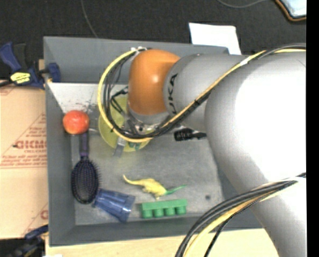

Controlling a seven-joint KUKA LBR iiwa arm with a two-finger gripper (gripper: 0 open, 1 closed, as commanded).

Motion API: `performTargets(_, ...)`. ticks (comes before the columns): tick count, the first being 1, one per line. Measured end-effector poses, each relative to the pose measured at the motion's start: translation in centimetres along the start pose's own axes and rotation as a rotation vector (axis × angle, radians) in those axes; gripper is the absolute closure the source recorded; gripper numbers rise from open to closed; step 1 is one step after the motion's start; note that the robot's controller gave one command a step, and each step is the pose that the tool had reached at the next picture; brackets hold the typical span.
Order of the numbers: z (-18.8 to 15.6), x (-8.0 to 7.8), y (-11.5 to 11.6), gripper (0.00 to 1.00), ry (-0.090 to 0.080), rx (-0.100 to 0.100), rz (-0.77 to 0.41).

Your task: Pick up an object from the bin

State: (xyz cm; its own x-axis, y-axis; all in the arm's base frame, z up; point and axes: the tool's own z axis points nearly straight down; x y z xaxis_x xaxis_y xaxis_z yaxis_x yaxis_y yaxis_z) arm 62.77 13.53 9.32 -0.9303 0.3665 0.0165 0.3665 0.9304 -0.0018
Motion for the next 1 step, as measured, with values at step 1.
performTargets(1, -3.81, -0.09, 0.04, 1.00, -0.004, -0.003, -0.001)
